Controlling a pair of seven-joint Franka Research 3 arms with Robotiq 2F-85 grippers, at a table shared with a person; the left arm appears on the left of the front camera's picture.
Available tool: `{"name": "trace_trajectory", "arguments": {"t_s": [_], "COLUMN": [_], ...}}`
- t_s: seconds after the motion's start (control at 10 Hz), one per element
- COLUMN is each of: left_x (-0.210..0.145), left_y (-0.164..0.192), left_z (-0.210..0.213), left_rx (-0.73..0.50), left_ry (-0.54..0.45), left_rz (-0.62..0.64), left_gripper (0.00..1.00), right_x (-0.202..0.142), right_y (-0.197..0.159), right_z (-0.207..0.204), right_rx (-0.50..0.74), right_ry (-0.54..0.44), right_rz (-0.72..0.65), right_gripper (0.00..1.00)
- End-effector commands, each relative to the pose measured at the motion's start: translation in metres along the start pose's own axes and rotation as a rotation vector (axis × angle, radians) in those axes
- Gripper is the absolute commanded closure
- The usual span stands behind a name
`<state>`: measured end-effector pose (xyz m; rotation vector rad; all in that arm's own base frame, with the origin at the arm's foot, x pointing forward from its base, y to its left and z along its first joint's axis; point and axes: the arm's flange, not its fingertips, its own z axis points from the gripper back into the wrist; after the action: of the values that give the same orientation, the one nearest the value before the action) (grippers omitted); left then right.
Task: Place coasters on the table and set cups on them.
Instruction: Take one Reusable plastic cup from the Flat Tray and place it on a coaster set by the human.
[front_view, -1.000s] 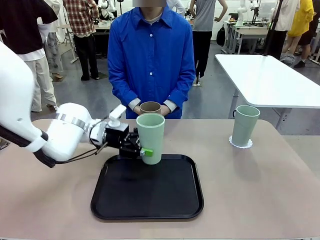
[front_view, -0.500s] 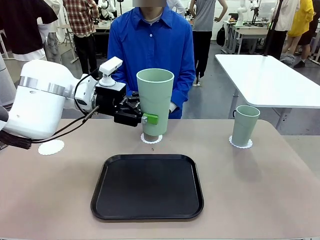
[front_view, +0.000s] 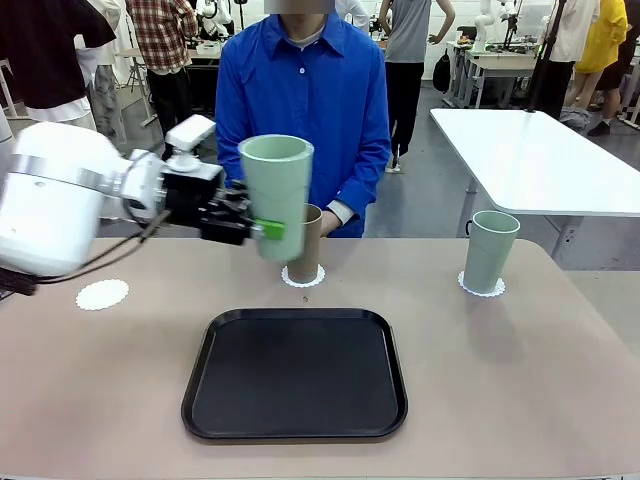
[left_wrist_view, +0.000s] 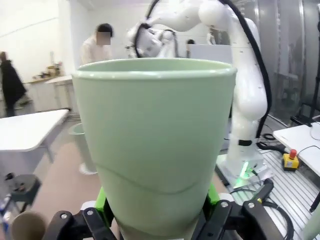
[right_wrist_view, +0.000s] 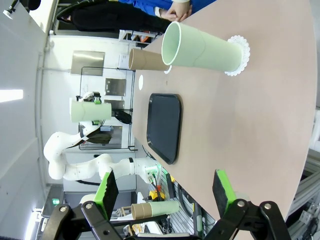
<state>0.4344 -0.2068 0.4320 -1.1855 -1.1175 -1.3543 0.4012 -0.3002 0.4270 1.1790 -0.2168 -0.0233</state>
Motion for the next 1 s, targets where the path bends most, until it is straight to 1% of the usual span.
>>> {"name": "trace_trajectory", "arguments": {"t_s": [0.0, 0.3, 0.4, 0.5, 0.6, 0.9], "left_x": [0.002, 0.008, 0.009, 0.008, 0.005, -0.018], "left_y": [-0.004, -0.008, -0.009, -0.009, -0.008, 0.002], "left_z": [0.081, 0.206, 0.242, 0.272, 0.3, 0.344], "left_rx": [0.133, 0.409, 0.497, 0.554, 0.614, 0.708], "left_ry": [-0.038, -0.058, -0.066, -0.069, -0.068, -0.067], "left_rz": [-0.045, -0.039, -0.022, 0.002, 0.025, 0.088], "left_gripper": [0.17, 0.17, 0.17, 0.17, 0.17, 0.17], "right_x": [0.001, 0.001, 0.001, 0.001, 0.001, 0.001], "right_y": [0.001, 0.001, 0.001, 0.001, 0.001, 0.001], "right_z": [-0.001, -0.001, -0.001, -0.001, -0.001, -0.001], "right_rx": [-0.007, -0.007, -0.007, -0.007, -0.007, -0.007], "right_ry": [0.0, 0.0, 0.0, 0.0, 0.0, 0.0], "right_rz": [-0.008, -0.008, -0.008, -0.008, -0.008, -0.008], "right_gripper": [0.0, 0.0, 0.0, 0.0, 0.0, 0.0]}}
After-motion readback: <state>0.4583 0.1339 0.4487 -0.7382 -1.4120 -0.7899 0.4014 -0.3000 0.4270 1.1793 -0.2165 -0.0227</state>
